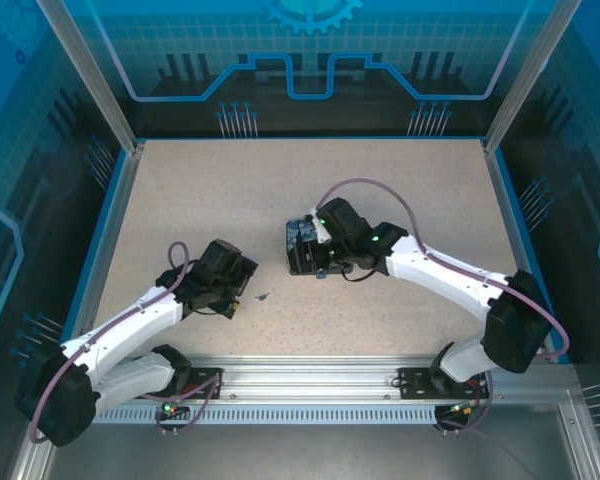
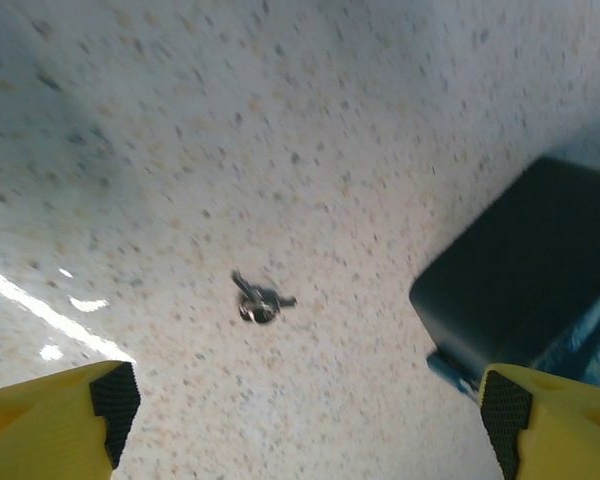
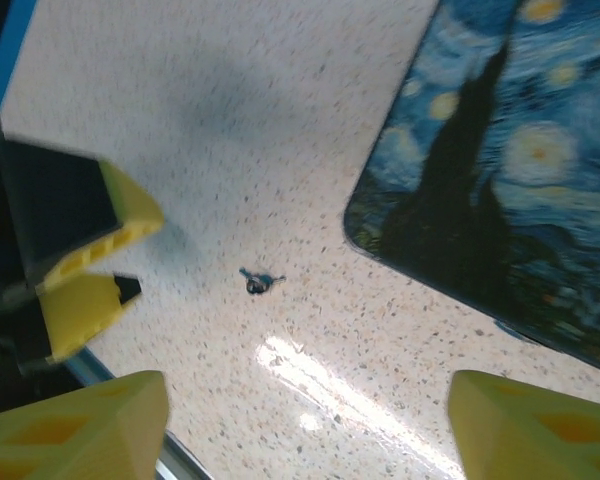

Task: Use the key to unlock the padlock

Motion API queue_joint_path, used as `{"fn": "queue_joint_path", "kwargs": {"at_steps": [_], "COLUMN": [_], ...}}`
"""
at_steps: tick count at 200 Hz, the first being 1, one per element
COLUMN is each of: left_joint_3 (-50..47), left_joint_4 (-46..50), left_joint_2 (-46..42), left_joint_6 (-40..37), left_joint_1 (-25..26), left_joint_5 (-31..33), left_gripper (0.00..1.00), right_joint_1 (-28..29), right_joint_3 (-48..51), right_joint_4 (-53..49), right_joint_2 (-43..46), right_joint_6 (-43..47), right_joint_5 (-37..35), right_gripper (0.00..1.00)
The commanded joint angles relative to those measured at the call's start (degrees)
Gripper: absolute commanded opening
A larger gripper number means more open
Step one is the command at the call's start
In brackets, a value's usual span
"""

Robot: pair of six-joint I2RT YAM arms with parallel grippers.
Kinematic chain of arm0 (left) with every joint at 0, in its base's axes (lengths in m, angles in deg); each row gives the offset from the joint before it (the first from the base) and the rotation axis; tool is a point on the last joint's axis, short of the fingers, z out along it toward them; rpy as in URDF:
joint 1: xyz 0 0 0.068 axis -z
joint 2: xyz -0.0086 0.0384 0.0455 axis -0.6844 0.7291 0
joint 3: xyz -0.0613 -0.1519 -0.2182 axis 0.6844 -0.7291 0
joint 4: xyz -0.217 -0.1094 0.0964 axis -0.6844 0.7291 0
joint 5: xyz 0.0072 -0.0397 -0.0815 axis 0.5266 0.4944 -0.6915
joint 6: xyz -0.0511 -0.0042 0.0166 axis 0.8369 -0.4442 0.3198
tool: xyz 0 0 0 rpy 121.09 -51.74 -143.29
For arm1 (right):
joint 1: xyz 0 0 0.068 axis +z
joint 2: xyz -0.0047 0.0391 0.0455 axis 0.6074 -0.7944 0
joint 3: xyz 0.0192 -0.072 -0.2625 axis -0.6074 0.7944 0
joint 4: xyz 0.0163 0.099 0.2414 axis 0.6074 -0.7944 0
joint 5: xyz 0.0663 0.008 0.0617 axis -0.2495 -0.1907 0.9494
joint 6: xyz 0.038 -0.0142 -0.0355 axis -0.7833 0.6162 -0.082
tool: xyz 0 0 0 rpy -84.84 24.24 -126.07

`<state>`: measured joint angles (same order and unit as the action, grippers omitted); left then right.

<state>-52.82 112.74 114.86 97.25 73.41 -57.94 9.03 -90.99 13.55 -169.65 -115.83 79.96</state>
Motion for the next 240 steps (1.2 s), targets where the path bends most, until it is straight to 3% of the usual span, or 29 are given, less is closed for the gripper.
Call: {"fn": "queue_joint_path", "kwargs": {"at_steps": [1,15,40,91,171,240], "left_joint_3": [3.48,4.91,6.59,10.41,9.39,7.56], "left_joint_4": [3.66,3.85,2.17,-2.08,-5.58,-7.91], "left_joint_2": [-0.85,-1.13,0.33,11.23,13.11,13.55], "left_joint_6": [-1.70,-6.24,-14.23,-27.78,-28.94,-28.33], "left_joint_1": [-2.88,-7.22,-16.05,-30.61,-42.50,-44.93], "left_joint_5": [5.28,4.42,-1.50,-17.64,-24.75,-27.63], "left_gripper": [0.93,0.95,0.99,0.99,0.99,0.99], "right_joint_1": [4.06,6.26,9.42,12.26,12.79,13.31], "right_joint_3": [-5.04,-6.93,-10.13,-21.65,-33.57,-35.15], "right_joint_4": [-4.45,-5.98,-6.54,-11.28,-17.33,-19.12], "right_joint_2": [-4.49,-7.58,-13.18,-27.18,-39.06,-41.58], "right_joint_6": [9.18,13.25,18.83,26.02,29.24,29.94], "right_joint_5": [1.27,-0.12,-1.68,-3.20,-3.36,-3.82], "right_gripper": [0.65,0.59,0.57,0.49,0.40,0.37]}}
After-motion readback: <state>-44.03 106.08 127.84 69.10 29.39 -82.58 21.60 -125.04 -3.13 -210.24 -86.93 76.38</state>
